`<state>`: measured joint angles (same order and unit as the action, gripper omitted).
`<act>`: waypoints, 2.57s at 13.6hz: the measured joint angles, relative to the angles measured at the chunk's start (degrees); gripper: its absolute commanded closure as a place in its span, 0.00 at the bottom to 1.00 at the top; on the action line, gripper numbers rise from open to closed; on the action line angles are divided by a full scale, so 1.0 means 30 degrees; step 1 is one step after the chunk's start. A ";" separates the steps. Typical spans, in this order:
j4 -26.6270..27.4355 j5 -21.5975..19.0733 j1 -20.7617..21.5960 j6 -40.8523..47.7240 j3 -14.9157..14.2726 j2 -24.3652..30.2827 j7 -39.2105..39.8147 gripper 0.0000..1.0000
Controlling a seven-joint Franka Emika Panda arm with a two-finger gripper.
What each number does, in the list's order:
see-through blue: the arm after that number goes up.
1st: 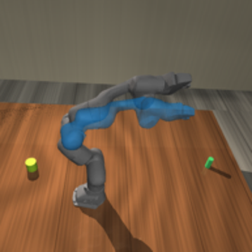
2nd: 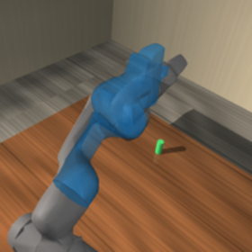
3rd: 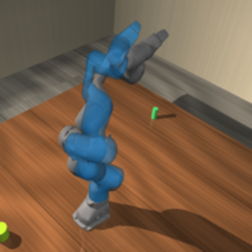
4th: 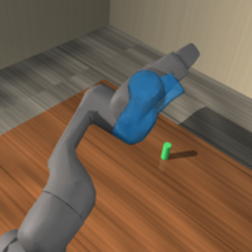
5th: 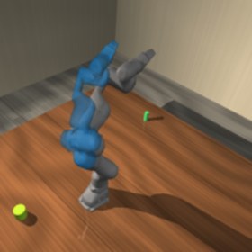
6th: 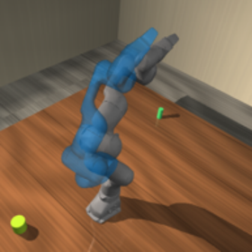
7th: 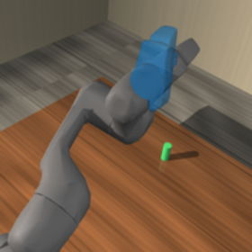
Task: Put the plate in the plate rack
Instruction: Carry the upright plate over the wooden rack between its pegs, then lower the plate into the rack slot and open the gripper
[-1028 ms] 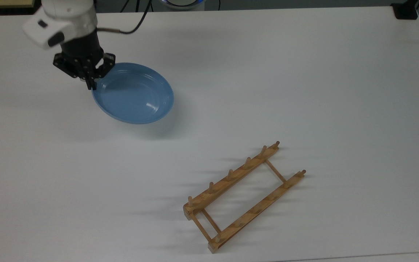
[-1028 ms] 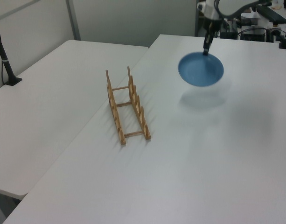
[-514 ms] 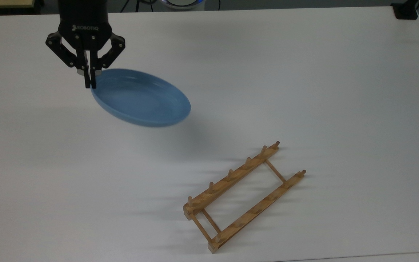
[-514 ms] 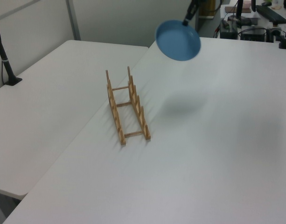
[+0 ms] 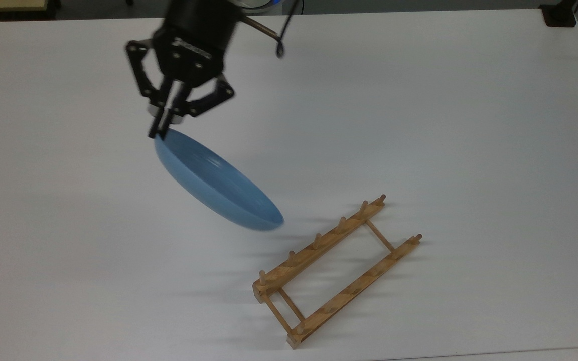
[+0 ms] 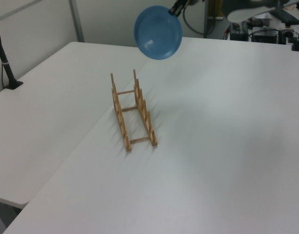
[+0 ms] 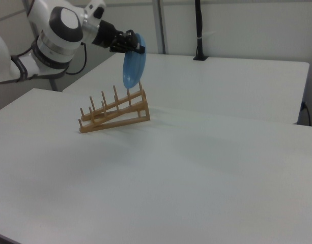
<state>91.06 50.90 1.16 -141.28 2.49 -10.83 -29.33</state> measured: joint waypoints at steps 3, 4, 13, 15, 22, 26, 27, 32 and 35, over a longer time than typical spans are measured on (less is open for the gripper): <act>0.0013 0.5091 0.1096 0.0638 0.0225 -0.0600 -0.6651 1.00; -0.0062 0.5551 0.1372 0.1161 0.0223 -0.0799 -0.7768 1.00; -0.3979 0.7490 0.3103 0.3993 0.0071 -0.4429 -1.3294 1.00; -0.4800 0.8555 0.3468 0.4040 -0.0186 -0.5425 -1.4613 1.00; -0.5379 1.0807 0.3989 0.4056 -0.0287 -0.6974 -1.5998 1.00; -0.5373 1.1609 0.4078 0.4103 -0.0287 -0.7235 -1.6262 1.00; -0.5358 1.1792 0.4152 0.4109 -0.0287 -0.7306 -1.6262 1.00; -0.5342 1.2541 0.4456 0.4312 -0.0285 -0.7872 -1.6269 0.53; -0.5320 1.2608 0.4491 0.4595 -0.0280 -0.8009 -1.6270 0.00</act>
<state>75.10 88.72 14.63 -127.50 1.65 -34.86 -78.14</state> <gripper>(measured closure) 0.722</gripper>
